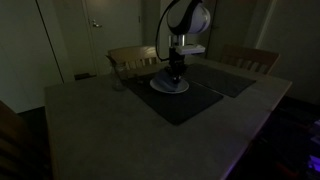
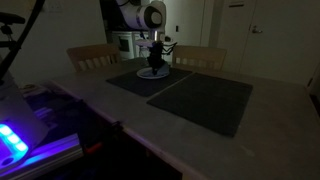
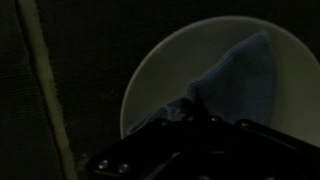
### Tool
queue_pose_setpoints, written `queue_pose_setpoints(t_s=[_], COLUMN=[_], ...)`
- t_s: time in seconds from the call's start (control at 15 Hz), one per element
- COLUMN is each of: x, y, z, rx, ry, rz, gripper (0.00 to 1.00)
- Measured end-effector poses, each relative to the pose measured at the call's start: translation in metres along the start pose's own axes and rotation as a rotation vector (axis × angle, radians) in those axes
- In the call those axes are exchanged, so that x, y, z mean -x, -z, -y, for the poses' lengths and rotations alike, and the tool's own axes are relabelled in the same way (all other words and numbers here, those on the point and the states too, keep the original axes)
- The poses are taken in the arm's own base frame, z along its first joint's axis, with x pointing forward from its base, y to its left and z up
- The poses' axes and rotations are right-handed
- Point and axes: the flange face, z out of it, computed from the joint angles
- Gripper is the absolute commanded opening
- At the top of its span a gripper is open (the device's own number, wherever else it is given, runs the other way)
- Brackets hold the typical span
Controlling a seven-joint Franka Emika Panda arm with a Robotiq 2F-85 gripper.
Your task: Wipe the plate with the blue towel
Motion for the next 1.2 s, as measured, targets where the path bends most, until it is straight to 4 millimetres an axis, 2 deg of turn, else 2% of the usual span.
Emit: queue_pose_setpoints(t_s=[0.27, 0.47, 0.87, 1.2], x=[0.023, 0.031, 0.033, 0.025], y=[-0.005, -0.004, -0.003, 0.002], z=[0.008, 0.019, 0.042, 0.047], rx=[0.027, 0.024, -0.076, -0.196], ry=[0.045, 0.072, 0.08, 0.095], rz=[0.197, 0.244, 0.214, 0.148], gripper=[0.01, 0.01, 0.01, 0.01])
